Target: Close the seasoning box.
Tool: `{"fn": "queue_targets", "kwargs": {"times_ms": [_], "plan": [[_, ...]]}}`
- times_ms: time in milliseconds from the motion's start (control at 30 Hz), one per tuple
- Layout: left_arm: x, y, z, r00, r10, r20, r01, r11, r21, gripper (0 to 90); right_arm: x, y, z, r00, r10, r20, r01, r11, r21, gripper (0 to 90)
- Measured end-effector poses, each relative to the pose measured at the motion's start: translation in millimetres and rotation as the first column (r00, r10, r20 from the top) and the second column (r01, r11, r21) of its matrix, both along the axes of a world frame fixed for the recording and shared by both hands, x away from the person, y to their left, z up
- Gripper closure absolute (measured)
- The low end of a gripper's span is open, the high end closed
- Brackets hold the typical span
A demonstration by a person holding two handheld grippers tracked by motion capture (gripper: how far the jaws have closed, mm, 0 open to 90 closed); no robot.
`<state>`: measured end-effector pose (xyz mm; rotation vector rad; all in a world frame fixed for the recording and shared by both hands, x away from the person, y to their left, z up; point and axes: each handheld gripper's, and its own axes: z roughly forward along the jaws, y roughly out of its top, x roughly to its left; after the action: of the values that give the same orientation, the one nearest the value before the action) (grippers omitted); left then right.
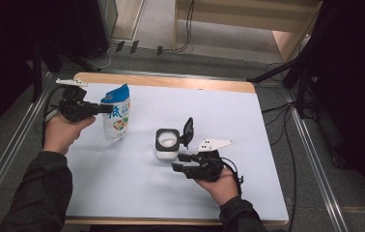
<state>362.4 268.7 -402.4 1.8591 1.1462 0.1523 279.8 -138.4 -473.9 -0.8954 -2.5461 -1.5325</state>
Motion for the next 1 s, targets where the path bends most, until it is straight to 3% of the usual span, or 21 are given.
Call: {"fn": "queue_targets", "kwargs": {"times_ms": [133,233,333,467,767,1000], "plan": [[6.9,1.8,-7.4,0.9997,0.022,0.008,-0.022,0.9997,0.005,90.0,-0.9,-7.9,3.0,0.9998,-0.022,0.002,0.022,1.0,0.006,56.5],[11.0,2.8,-14.0,0.9996,0.026,-0.009,-0.026,0.9996,0.015,90.0,-1.5,-13.5,4.3,0.9995,-0.031,0.002,0.031,1.0,-0.006,58.2],[12.0,7.0,-17.1,0.9993,0.037,-0.007,-0.037,0.999,-0.024,90.0,-0.6,-20.5,6.1,0.999,-0.044,0.004,0.044,0.999,0.004,60.9],[7.9,10.0,-17.9,0.9989,0.048,0.006,-0.048,0.9989,-0.004,90.0,2.4,-30.0,7.8,0.9977,-0.068,-0.008,0.068,0.998,0.005,67.6],[-5.2,20.9,-22.9,0.9991,0.041,-0.011,-0.041,0.999,0.018,88.3,19.8,-42.6,8.6,0.9903,-0.129,-0.053,0.129,0.992,0.005,86.7],[-8.2,24.2,-24.9,0.9991,0.042,-0.003,-0.042,0.9991,0.009,85.3,34.8,-37.3,8.5,0.9858,-0.157,-0.06,0.157,0.988,-0.008,90.0]]}}
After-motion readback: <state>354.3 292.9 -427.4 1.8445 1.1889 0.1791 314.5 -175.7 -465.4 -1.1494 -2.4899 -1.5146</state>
